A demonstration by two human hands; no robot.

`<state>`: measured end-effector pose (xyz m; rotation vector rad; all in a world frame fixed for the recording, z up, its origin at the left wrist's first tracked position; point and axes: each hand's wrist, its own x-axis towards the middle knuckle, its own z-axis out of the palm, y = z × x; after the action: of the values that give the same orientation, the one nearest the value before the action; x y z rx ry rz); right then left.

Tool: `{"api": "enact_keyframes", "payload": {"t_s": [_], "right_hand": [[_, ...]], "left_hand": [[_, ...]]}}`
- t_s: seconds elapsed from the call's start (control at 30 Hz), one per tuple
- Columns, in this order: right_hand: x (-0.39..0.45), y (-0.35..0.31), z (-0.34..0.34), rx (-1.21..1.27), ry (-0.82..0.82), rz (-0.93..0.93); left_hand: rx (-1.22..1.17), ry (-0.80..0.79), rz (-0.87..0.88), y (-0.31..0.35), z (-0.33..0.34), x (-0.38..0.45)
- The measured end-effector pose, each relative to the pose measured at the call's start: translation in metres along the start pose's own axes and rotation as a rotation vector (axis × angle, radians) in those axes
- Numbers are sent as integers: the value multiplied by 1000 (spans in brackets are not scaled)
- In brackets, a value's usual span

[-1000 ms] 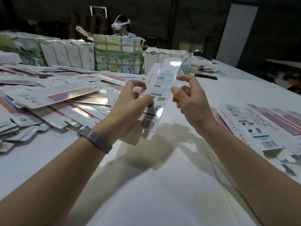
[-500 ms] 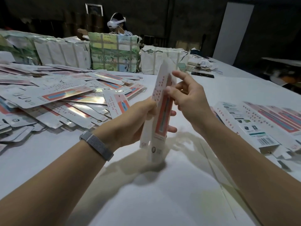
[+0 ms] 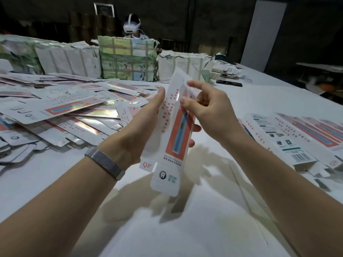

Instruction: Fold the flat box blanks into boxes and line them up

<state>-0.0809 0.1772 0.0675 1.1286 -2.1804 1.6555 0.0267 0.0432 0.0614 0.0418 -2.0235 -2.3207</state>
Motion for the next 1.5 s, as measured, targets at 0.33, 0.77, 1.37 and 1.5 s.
{"api": "enact_keyframes", "payload": {"t_s": [0.33, 0.77, 1.37, 1.5], "right_hand": [[8, -9, -17, 203, 33, 223], [13, -21, -44, -10, -75, 129], [11, -27, -43, 137, 13, 100], [7, -19, -24, 199, 129, 189]], "left_hand": [[132, -96, -13, -5, 6, -5], [207, -132, -12, -7, 15, -6], [68, -95, 97, -21, 21, 4], [-249, -164, 69, -20, 19, 3]]}}
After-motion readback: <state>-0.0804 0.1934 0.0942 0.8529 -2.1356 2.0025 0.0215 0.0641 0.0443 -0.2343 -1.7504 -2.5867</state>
